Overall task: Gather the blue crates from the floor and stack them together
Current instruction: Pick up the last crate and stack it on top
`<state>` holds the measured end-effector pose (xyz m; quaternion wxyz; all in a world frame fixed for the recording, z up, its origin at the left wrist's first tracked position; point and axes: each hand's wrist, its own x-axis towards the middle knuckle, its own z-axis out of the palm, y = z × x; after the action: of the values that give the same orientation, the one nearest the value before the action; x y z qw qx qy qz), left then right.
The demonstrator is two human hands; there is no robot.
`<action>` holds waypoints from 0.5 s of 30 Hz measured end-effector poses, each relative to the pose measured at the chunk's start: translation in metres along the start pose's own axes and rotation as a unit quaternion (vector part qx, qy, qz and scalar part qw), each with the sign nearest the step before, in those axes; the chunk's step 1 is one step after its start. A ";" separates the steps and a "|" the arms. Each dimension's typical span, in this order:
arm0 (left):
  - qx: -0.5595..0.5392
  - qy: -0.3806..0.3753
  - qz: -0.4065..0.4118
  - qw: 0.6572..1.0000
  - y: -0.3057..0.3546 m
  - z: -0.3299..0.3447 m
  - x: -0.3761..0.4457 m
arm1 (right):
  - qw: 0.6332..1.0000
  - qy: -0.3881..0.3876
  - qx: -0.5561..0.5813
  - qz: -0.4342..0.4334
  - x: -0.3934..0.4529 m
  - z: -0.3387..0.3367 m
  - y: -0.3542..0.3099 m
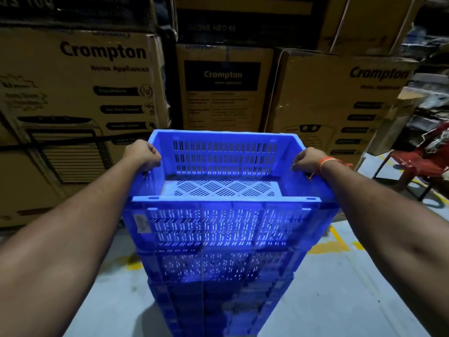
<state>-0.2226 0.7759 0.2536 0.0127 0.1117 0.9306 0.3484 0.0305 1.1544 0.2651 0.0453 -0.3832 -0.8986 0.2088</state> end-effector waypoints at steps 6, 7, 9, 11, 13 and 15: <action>0.003 0.001 -0.012 1.000 -0.009 0.000 -0.005 | 1.000 -0.015 -0.014 0.019 0.002 0.008 -0.004; 0.001 0.001 -0.009 1.000 -0.009 0.000 -0.005 | 1.000 -0.017 -0.008 0.022 0.003 0.008 -0.004; 0.001 0.004 -0.005 1.000 -0.008 0.001 -0.004 | 0.999 -0.018 -0.002 0.028 0.005 0.008 -0.003; 0.000 0.009 -0.007 1.000 -0.008 0.001 -0.002 | 0.999 -0.016 0.004 0.033 0.006 0.009 -0.003; 0.001 0.015 -0.009 1.000 -0.009 0.003 0.000 | 0.999 -0.016 0.008 0.038 0.007 0.010 -0.004; 0.000 0.020 -0.010 1.000 -0.010 0.004 0.001 | 0.999 -0.016 0.011 0.041 0.008 0.010 -0.006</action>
<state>-0.2256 0.7717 0.2439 -0.0025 0.0955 0.9317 0.3503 0.0190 1.1529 0.2577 0.0263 -0.4153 -0.8805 0.2269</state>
